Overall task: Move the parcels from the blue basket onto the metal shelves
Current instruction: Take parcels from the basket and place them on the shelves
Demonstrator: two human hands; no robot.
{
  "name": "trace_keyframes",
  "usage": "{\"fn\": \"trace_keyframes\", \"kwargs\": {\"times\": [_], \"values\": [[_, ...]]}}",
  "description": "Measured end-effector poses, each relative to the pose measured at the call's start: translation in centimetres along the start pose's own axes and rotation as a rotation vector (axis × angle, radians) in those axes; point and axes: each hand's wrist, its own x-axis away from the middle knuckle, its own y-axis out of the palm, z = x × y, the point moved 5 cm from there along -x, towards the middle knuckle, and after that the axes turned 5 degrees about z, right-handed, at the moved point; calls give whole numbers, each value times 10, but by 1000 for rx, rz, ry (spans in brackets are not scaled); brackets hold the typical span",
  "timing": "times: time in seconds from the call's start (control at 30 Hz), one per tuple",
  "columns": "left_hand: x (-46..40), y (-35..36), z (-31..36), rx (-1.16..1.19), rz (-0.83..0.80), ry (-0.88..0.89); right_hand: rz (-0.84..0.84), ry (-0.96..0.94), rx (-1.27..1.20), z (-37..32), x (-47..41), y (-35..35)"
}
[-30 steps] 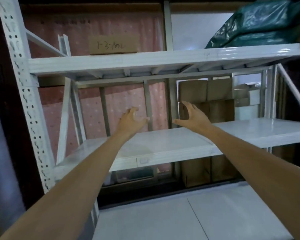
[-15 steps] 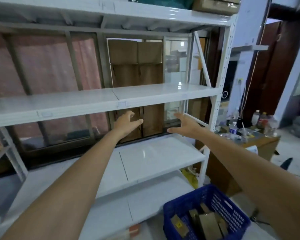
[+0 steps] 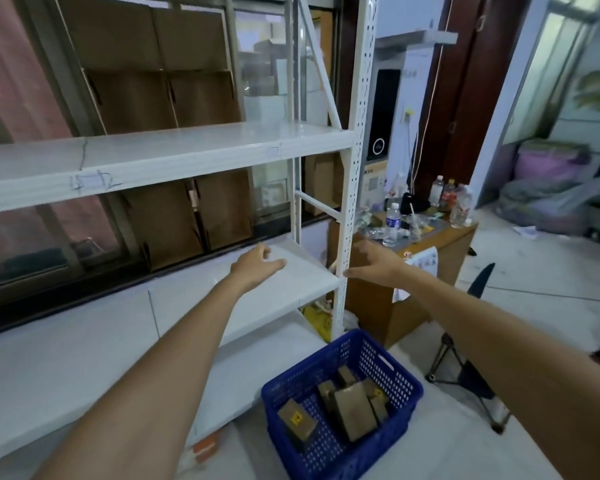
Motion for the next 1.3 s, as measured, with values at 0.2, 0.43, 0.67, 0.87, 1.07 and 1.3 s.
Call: {"fn": "trace_keyframes", "kwargs": {"times": [0.2, 0.43, 0.67, 0.87, 1.07, 1.3], "values": [[-78, 79, 19, 41, -71, -33, -99, 73, 115, 79, -57, 8], [-133, 148, 21, -1, -168, -116, -212, 127, 102, 143, -114, 30], [-166, 182, 12, 9, -177, -223, -310, 78, 92, 183, -172, 47], [-174, 235, 3, 67, -135, -396, -443, -9, 17, 222, -216, 74], [-166, 311, -7, 140, -135, -515, -602, -36, -63, 277, -233, 105], [-153, 416, -71, 115, -185, -574, -689, -26, -83, 350, -240, 180]]}}
